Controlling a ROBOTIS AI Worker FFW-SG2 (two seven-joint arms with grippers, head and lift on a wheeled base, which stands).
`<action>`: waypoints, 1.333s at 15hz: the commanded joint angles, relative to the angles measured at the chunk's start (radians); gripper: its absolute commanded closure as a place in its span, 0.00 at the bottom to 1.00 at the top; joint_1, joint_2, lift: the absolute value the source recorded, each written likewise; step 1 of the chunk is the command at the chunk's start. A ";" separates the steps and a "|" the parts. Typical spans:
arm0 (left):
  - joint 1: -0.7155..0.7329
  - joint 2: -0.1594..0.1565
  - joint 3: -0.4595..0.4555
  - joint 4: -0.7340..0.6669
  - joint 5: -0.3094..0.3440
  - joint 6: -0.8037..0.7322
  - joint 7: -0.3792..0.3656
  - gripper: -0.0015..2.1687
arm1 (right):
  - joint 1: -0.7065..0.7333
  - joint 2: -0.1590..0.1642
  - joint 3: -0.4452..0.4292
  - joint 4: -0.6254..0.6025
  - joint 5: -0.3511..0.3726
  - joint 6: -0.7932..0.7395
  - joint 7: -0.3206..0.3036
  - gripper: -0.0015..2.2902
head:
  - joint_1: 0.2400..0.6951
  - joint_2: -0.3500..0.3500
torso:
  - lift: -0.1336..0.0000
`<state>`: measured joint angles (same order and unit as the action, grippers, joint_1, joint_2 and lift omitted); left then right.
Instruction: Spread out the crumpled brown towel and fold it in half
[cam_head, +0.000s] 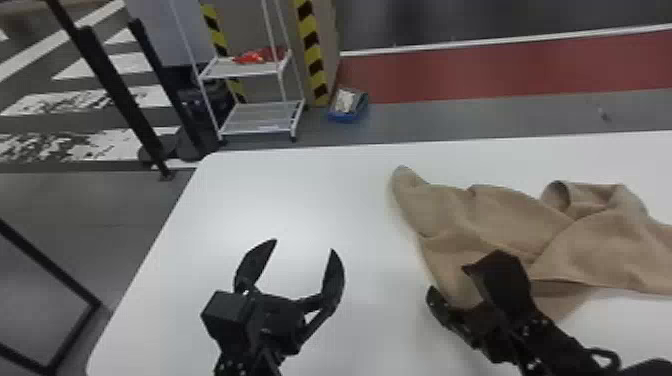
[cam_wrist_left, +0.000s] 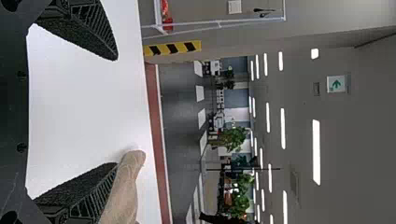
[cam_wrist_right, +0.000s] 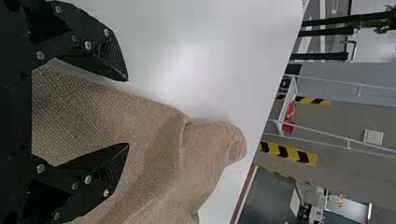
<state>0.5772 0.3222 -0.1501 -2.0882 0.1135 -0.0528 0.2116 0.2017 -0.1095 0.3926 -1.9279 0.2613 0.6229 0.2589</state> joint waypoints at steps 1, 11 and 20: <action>-0.002 0.000 0.000 0.000 0.000 0.000 0.000 0.03 | -0.007 0.001 0.000 0.004 0.001 0.021 0.000 0.21 | 1.00 0.82 | 0.07; -0.002 0.000 0.001 0.002 0.000 0.000 0.000 0.03 | -0.021 0.001 -0.003 -0.013 -0.004 0.051 -0.006 0.58 | 1.00 0.81 | 0.07; 0.006 0.000 0.004 -0.004 0.000 0.000 0.000 0.03 | 0.050 -0.010 -0.270 -0.071 -0.284 -0.133 -0.127 0.58 | 1.00 0.71 | 0.07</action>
<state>0.5828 0.3221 -0.1457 -2.0924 0.1135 -0.0528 0.2117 0.2347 -0.1160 0.1824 -2.0057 0.0496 0.5308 0.1454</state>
